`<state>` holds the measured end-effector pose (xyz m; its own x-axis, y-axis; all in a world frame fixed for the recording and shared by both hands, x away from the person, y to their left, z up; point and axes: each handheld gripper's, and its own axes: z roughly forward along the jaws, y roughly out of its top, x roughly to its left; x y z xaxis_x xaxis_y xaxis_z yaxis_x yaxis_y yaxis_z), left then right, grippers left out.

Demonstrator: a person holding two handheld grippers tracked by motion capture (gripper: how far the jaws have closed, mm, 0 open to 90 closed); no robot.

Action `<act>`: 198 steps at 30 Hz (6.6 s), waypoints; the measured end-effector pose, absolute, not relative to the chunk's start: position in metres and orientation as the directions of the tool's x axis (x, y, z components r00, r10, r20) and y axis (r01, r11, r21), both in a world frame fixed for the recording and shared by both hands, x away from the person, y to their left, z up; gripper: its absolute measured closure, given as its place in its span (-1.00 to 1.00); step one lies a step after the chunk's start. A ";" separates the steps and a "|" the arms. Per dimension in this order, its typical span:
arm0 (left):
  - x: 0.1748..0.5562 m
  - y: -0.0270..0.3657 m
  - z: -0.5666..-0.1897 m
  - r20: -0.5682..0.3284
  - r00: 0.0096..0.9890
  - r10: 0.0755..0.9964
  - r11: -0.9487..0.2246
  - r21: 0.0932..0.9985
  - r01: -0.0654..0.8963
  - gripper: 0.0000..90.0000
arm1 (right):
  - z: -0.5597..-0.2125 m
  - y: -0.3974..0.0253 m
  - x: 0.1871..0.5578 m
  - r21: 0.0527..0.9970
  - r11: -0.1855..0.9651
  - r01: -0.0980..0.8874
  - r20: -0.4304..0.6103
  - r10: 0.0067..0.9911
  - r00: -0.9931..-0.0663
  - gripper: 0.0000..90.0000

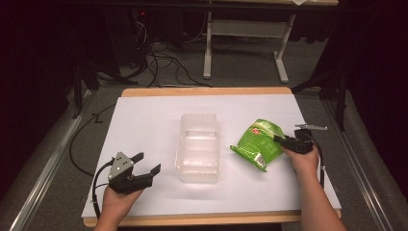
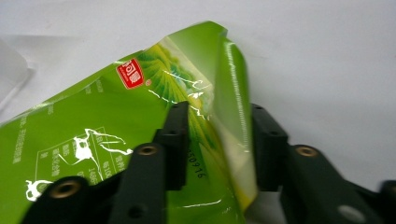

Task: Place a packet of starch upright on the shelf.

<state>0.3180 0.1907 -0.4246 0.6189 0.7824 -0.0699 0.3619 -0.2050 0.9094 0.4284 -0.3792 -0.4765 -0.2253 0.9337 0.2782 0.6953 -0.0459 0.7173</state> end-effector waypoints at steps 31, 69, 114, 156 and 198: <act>0.316 0.189 -0.423 -0.061 0.644 0.762 -0.215 0.915 0.341 -0.43 | -0.394 -0.336 0.356 0.912 -0.011 0.409 0.218 0.858 -0.464 0.97; 0.315 0.189 -0.421 -0.056 0.662 0.748 -0.219 0.920 0.325 -0.43 | -0.384 -0.302 0.319 0.958 0.028 0.284 0.138 0.827 -0.545 0.69; 0.315 0.186 -0.423 -0.051 0.676 0.735 -0.242 0.912 0.332 -0.42 | -0.397 -0.281 0.307 0.935 0.141 0.324 0.055 0.847 -0.529 1.00; 0.316 0.188 -0.425 -0.045 0.671 0.740 -0.250 0.908 0.337 -0.42 | -0.337 -0.249 0.336 0.972 0.123 0.198 0.053 0.710 -0.702 1.00; 0.315 0.193 -0.424 -0.042 0.662 0.748 -0.244 0.910 0.335 -0.42 | -0.348 -0.141 0.395 0.952 0.205 0.226 0.119 0.432 -0.894 1.00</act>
<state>0.3151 0.1931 -0.4238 0.6620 0.7483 -0.0425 0.3345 -0.2443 0.9102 0.3947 -0.1415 -0.3478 -0.8938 0.4324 0.1190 0.2259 0.2048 0.9524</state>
